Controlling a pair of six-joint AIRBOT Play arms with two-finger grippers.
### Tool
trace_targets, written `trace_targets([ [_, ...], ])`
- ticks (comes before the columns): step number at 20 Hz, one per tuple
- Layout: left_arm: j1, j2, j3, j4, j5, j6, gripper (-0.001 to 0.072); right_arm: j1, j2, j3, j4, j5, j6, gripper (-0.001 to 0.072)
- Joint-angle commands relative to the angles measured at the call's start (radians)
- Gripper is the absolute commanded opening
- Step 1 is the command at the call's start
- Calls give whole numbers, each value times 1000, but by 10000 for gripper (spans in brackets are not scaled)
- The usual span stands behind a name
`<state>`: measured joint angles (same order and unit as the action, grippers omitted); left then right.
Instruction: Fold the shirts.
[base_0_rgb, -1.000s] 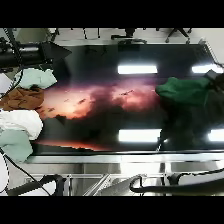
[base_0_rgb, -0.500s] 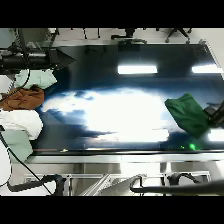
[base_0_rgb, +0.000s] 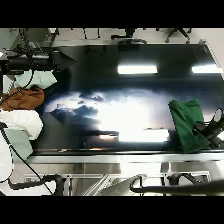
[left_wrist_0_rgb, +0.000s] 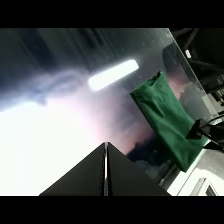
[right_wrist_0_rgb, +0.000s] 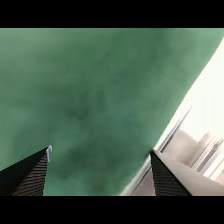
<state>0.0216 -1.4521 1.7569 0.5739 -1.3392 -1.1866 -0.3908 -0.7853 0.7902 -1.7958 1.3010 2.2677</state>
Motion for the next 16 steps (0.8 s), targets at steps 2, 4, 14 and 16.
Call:
trace_targets([
  [2, 0, 0, 0, -1, 2, 1, 18, 0, 4, 177, -24, 97, -205, 684],
  [4, 0, 0, 0, -2, 2, 1, 18, 2, 7, 301, 17, 105, -226, 684],
  [14, 0, 0, 0, -10, -85, 0, 17, 2, -146, 417, 614, 8, -673, 18],
  [16, 0, 5, 0, -38, -103, 0, 16, 16, -180, 417, 789, 8, -774, 18],
])
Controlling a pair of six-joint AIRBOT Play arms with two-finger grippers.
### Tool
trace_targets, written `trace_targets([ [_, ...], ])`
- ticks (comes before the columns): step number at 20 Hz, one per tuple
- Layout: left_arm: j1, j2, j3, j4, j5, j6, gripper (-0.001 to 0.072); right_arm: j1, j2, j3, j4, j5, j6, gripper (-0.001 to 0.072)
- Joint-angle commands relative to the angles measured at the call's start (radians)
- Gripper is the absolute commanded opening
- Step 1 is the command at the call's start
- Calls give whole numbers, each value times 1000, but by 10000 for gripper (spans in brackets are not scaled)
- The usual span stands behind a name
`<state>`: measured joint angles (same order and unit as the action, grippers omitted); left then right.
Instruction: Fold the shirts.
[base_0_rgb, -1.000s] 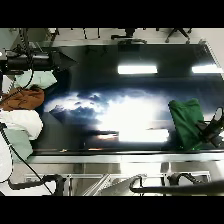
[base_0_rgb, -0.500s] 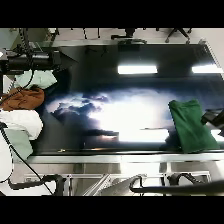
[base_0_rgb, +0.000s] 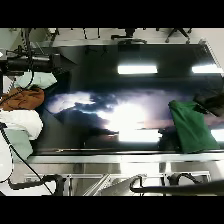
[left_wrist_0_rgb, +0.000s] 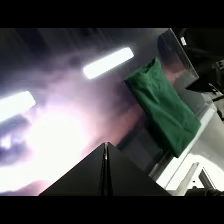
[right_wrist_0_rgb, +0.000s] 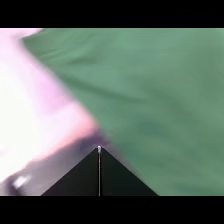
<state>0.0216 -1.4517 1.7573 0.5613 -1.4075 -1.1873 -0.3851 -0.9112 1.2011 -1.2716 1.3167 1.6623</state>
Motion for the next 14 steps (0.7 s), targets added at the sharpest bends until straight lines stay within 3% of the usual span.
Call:
trace_targets([
  [1, -9, 17, -2, -22, -44, -1, 15, 29, -56, 5, 309, -8, -204, 18],
  [5, -106, 177, -215, 66, -18, -8, 14, 195, 36, -117, 315, -66, -247, 18],
  [9, -223, 410, -598, 128, 151, -38, 14, 338, 122, -284, 308, -193, -253, 19],
  [14, -237, 558, -786, 126, 227, -71, 17, 362, 124, -287, 359, -128, -245, 19],
])
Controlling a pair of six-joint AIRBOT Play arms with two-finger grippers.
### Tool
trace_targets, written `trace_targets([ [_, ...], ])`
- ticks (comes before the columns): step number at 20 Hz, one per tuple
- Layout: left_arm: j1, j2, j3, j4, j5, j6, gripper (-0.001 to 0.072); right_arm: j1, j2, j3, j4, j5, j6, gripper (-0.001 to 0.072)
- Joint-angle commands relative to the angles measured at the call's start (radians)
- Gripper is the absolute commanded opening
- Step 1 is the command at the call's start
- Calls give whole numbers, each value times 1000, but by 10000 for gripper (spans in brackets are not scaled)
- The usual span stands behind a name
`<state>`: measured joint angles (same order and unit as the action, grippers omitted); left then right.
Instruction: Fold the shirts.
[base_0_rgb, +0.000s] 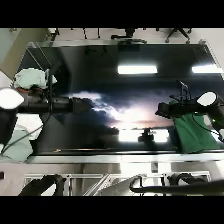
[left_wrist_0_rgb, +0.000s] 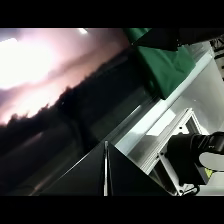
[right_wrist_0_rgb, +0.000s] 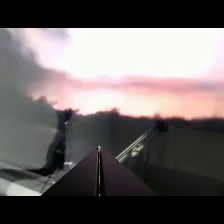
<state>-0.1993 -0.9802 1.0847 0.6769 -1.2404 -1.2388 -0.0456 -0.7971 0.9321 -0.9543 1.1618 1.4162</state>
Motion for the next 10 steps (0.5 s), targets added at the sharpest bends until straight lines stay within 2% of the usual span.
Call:
trace_targets([
  [1, -16, 103, -127, 11, 60, -19, 18, 23, 10, -18, 53, 46, 0, 19],
  [10, -16, 188, -137, 12, 62, -19, 18, 23, 9, -18, 55, 50, 0, 19],
])
